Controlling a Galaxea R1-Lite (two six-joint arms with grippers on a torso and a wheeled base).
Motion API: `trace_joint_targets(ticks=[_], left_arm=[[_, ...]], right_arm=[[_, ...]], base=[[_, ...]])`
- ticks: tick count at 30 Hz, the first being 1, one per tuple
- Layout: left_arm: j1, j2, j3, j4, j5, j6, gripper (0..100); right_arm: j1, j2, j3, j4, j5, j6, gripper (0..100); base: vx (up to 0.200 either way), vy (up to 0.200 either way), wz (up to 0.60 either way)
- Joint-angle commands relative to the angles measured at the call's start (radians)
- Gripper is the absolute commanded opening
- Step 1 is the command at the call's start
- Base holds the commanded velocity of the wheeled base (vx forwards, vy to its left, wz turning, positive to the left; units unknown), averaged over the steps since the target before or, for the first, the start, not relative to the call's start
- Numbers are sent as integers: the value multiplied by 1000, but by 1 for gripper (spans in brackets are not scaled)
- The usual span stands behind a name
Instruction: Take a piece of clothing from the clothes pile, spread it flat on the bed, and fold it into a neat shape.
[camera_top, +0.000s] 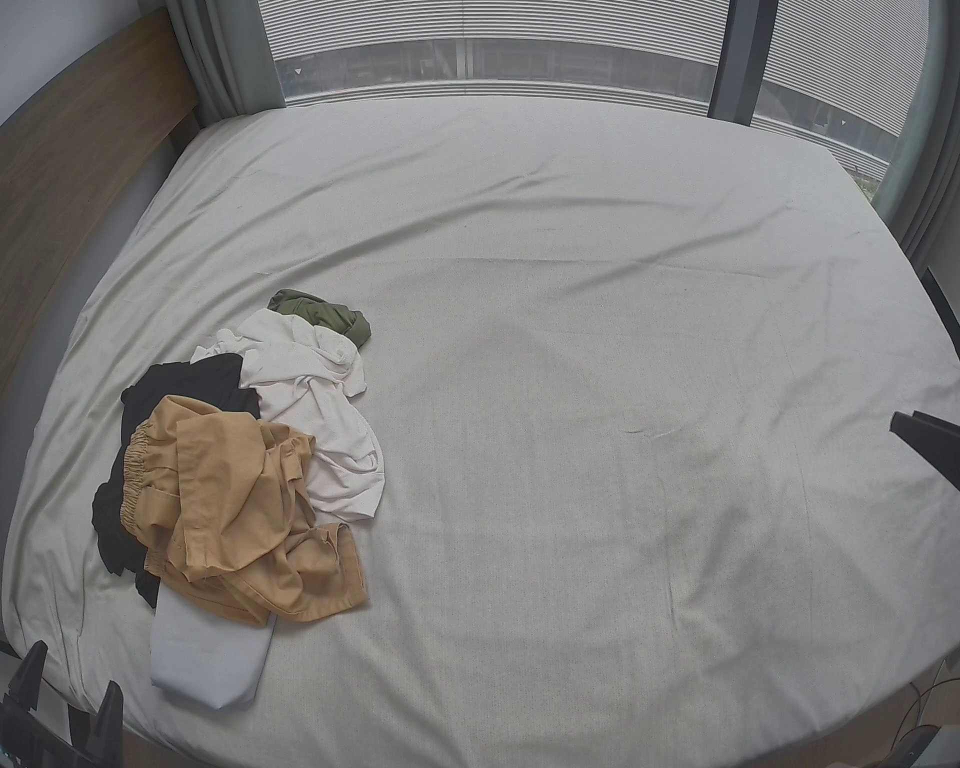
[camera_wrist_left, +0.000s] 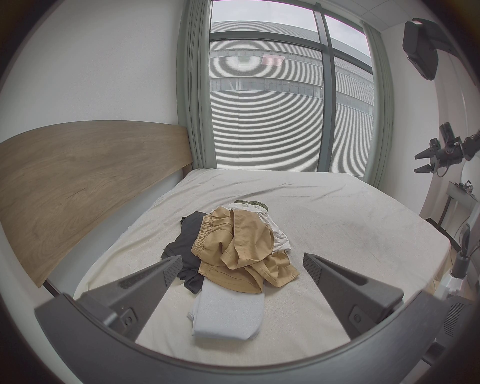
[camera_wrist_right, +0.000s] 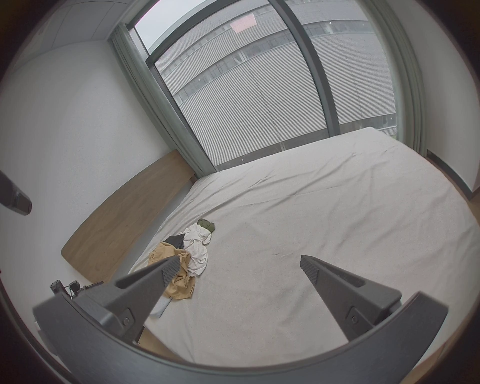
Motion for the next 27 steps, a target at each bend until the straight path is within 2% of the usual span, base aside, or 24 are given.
trace_joint_targets(ticks=[1,17,27], left_arm=[[0,-16,18,0,0,0,100],[0,-16,18,0,0,-2,100],[-1,-16,18,0,0,-3,100]], right_arm=[[35,119,-16,-56,1,2,100],[191,323,-75,-118,0,26,100],[322,511,-167,-120,-2,57,100]], base=[[0,0,0],[0,0,0],[0,0,0]])
